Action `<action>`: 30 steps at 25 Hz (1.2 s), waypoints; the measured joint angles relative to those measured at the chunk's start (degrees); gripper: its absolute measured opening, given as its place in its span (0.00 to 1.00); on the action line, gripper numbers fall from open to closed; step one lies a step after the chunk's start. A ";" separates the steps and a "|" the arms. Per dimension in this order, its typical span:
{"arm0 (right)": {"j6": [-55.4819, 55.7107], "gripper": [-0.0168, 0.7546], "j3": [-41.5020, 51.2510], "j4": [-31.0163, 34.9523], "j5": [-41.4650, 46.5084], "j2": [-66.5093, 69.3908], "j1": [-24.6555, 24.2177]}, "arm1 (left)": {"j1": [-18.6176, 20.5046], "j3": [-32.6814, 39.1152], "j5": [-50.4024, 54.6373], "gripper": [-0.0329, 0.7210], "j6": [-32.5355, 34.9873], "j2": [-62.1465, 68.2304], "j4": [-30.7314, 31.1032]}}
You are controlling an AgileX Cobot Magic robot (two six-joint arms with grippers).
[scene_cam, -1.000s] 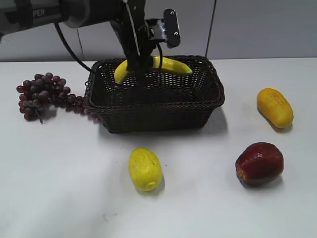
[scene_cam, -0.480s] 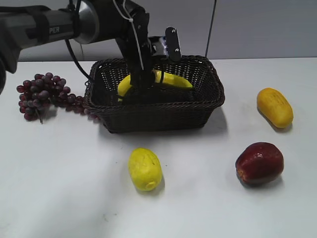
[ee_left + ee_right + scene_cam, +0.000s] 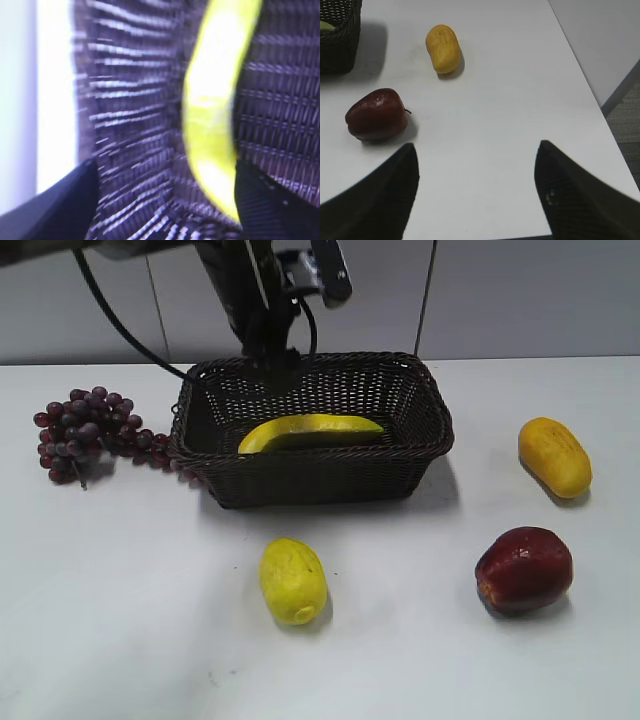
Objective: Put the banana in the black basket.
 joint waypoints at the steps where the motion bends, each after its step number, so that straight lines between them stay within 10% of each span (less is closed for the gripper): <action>1: 0.00 0.74 0.00 0.00 0.00 0.00 0.00 | 0.41 0.00 0.13 0.87 -1.74 -1.62 0.00; 15: 0.00 0.74 0.00 0.00 0.00 0.00 0.00 | 18.17 -0.11 12.74 0.82 -37.31 -15.70 5.18; 30: 0.00 0.74 0.00 0.00 0.00 0.00 0.00 | 26.87 25.86 13.33 0.82 -39.88 -31.57 -3.48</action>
